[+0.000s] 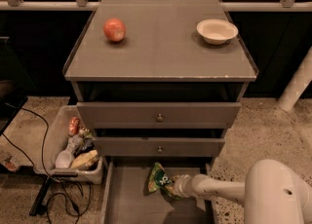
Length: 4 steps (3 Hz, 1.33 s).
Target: Place green rice chip bag into bottom drawer
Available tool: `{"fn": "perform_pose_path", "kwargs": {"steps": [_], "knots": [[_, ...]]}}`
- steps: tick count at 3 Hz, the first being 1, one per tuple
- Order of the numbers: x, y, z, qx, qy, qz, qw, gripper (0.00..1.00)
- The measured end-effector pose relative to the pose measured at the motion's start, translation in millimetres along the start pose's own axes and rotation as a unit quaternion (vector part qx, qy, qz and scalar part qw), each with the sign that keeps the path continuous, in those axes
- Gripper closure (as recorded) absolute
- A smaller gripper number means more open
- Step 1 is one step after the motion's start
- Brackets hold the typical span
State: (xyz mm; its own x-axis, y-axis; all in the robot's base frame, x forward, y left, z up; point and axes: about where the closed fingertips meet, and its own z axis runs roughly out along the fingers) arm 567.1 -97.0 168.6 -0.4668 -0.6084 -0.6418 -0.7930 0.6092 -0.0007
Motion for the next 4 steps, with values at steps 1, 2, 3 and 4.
{"fn": "perform_pose_path", "kwargs": {"steps": [1, 2, 3, 4], "knots": [[0.0, 0.0, 0.0, 0.000, 0.000, 0.000, 1.0000, 0.59], [0.0, 0.1, 0.1, 0.000, 0.000, 0.000, 1.0000, 0.34], [0.0, 0.1, 0.1, 0.000, 0.000, 0.000, 1.0000, 0.11], [0.0, 0.1, 0.1, 0.000, 0.000, 0.000, 1.0000, 0.00]]}}
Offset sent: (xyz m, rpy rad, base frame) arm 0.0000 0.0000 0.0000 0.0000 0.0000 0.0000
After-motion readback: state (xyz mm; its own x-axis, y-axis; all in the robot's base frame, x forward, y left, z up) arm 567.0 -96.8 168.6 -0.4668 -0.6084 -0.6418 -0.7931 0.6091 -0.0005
